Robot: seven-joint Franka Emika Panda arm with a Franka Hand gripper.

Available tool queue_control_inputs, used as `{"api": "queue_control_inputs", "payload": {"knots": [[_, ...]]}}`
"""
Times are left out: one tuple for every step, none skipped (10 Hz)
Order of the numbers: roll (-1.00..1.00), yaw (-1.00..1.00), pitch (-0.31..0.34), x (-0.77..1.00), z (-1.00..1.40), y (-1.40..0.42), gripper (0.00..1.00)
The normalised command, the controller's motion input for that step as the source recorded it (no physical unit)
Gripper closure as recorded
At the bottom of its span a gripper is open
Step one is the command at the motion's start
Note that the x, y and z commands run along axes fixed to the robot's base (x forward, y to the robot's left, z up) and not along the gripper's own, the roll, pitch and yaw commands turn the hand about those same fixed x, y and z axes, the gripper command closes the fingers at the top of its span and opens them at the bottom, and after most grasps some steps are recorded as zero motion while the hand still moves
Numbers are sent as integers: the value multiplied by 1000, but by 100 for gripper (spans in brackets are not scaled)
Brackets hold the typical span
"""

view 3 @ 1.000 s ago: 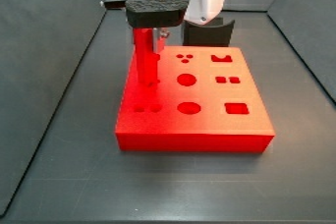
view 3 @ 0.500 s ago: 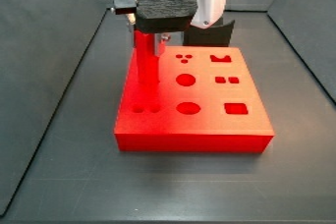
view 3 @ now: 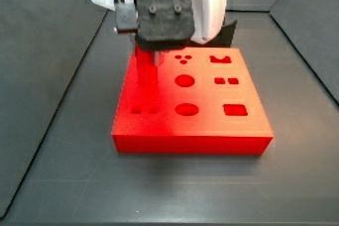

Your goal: Insert the star object.

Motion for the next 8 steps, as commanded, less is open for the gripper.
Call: {"api": "queue_control_inputs", "payload": {"knots": [[51,-109,59,89,-906,-20,100],[0,-103,0,74,-900,-34,100],[0,-34,-50,23,-957,-54,100],[0,-29,-81,20,-1000,-51,100],[0,-23,-121,0,-1000,-46,100],[0,-14,-137,0,-1000,-71,100],[0,0,-207,20,-846,-46,100],[20,0,-213,0,-829,-23,100]]}}
